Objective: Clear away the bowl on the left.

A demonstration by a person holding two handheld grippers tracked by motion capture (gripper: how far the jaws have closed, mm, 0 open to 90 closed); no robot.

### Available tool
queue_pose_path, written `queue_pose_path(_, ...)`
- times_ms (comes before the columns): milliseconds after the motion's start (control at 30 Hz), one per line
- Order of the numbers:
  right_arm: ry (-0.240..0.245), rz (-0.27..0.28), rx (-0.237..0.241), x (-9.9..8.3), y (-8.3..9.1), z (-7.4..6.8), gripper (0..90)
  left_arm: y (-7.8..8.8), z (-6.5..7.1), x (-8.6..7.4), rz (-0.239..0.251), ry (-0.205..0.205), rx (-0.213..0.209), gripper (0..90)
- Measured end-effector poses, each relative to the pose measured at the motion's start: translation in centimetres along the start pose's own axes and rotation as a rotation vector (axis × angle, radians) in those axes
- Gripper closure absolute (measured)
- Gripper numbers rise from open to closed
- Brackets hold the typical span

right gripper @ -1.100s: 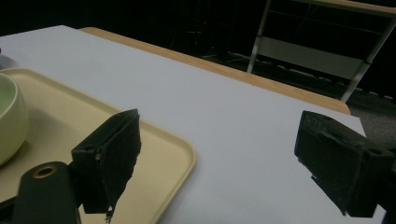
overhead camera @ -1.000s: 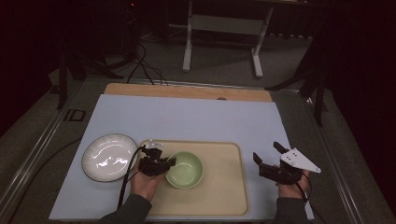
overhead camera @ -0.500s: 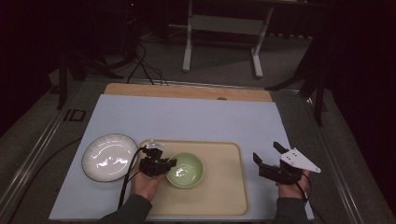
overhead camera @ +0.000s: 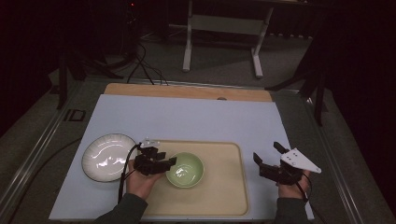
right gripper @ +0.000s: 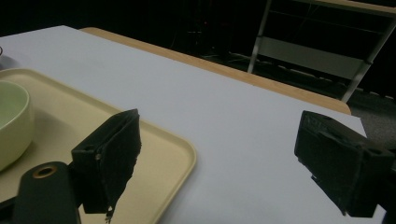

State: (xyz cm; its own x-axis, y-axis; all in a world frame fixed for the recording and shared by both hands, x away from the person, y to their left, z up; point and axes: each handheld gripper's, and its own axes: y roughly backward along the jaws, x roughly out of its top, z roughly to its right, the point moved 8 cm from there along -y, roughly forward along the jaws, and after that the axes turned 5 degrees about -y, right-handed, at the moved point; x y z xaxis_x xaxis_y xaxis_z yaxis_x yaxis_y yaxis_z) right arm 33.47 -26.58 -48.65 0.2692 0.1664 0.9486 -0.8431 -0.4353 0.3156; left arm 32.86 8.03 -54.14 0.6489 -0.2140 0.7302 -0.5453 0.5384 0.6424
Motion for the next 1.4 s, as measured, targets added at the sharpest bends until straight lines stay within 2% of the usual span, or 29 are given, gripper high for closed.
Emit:
queue_pose_path(100,-0.002,0.000,0.000,0.0,0.0,0.0,14.0,0.6,-0.1,0.4,0.013,-0.022,0.004,42.5)
queue_pose_path(200,-0.001,0.001,0.000,0.0,0.0,0.0,14.0,2.2,-0.6,1.1,0.049,-0.048,0.021,39.7)
queue_pose_path(400,-0.002,0.000,-0.001,0.0,0.0,0.0,14.0,3.9,-1.4,1.8,0.092,-0.073,0.050,37.0)
queue_pose_path(633,-0.001,0.001,0.000,0.0,0.0,0.0,14.0,6.0,-3.0,2.3,0.127,-0.115,0.129,35.9)
queue_pose_path(867,-0.004,-0.001,0.003,0.0,0.0,0.1,14.0,8.2,-4.6,2.6,0.184,-0.115,0.168,34.3)
queue_pose_path(1133,-0.007,-0.005,0.006,-0.1,0.0,0.0,14.0,11.0,-7.5,2.2,0.250,-0.086,0.234,32.3)
queue_pose_path(1167,-0.008,-0.004,0.006,-0.1,0.0,0.0,14.0,11.6,-8.2,2.1,0.267,-0.080,0.251,31.8)
queue_pose_path(1200,-0.007,-0.005,0.006,-0.1,0.0,0.0,14.0,11.6,-8.2,2.1,0.267,-0.080,0.251,31.6)
queue_pose_path(1267,-0.008,-0.006,0.006,-0.1,0.0,0.0,14.0,12.5,-9.1,1.9,0.289,-0.070,0.264,31.6)
queue_pose_path(1367,-0.013,-0.005,0.007,-0.1,0.0,0.1,14.0,13.0,-9.7,1.6,0.296,-0.070,0.275,31.6)
queue_pose_path(1400,-0.019,-0.006,0.009,-0.1,0.0,0.1,14.0,13.3,-10.3,1.3,0.297,-0.082,0.297,31.6)
